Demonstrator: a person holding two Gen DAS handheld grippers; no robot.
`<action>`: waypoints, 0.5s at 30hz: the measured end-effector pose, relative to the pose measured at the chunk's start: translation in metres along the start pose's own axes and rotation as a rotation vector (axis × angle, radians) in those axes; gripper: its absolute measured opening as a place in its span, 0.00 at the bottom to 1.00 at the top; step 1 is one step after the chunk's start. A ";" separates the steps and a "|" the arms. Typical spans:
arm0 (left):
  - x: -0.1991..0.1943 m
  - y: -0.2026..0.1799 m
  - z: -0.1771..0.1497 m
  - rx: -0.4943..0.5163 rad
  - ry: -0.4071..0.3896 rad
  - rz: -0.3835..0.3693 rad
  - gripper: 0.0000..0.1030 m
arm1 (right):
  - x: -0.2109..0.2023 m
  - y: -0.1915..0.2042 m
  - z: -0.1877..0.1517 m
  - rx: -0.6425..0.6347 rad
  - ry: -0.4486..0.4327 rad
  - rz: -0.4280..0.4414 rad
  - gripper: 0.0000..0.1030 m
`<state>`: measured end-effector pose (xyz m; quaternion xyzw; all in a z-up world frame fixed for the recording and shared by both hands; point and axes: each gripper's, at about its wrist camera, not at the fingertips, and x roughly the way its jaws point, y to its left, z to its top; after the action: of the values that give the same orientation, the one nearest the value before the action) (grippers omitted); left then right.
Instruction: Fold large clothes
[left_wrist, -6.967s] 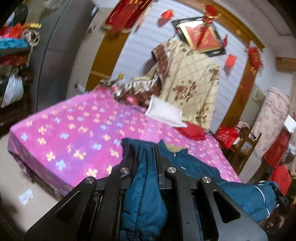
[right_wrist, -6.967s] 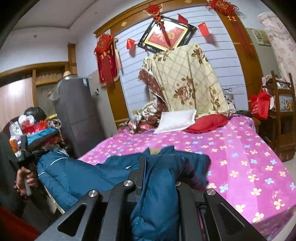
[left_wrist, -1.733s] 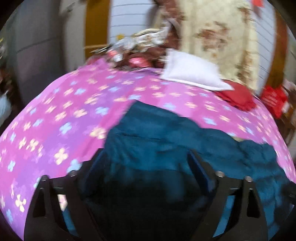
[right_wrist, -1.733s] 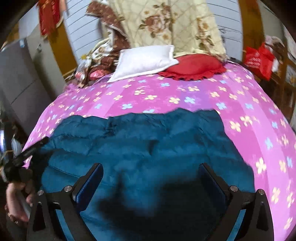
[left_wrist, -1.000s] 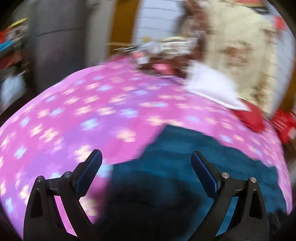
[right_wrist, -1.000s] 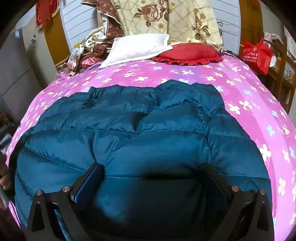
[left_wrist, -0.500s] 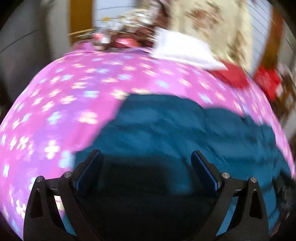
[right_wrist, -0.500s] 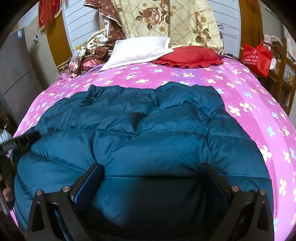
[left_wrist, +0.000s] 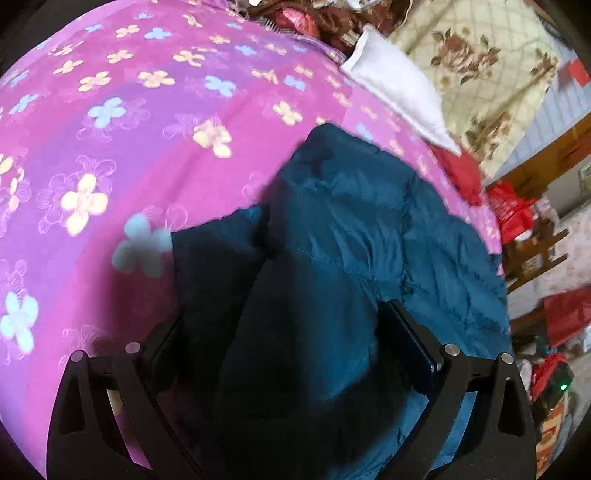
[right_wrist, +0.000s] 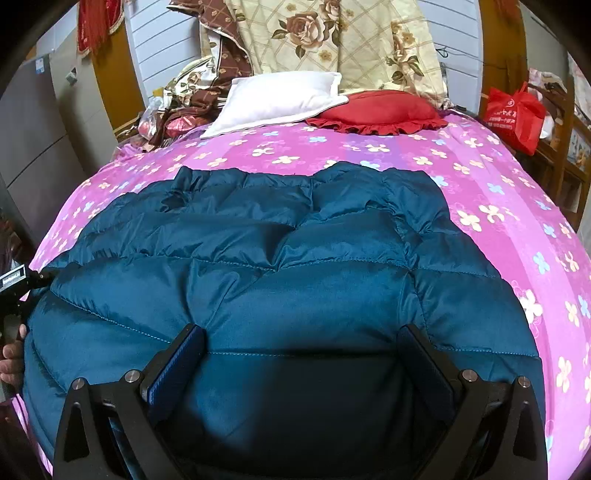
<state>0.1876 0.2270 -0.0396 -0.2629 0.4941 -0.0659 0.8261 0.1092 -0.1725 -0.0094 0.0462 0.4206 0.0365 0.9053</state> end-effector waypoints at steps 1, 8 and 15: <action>-0.001 0.002 0.000 -0.009 -0.009 -0.027 0.95 | 0.000 0.000 0.000 0.000 0.001 0.001 1.00; -0.003 0.008 0.002 -0.031 -0.039 -0.064 0.65 | -0.002 -0.002 0.001 -0.006 0.014 0.013 1.00; 0.002 0.001 -0.002 0.032 -0.061 0.017 0.64 | -0.032 -0.032 0.011 -0.019 -0.042 -0.043 1.00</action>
<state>0.1870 0.2265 -0.0429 -0.2474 0.4696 -0.0587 0.8455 0.0974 -0.2079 0.0185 0.0294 0.4022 0.0200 0.9148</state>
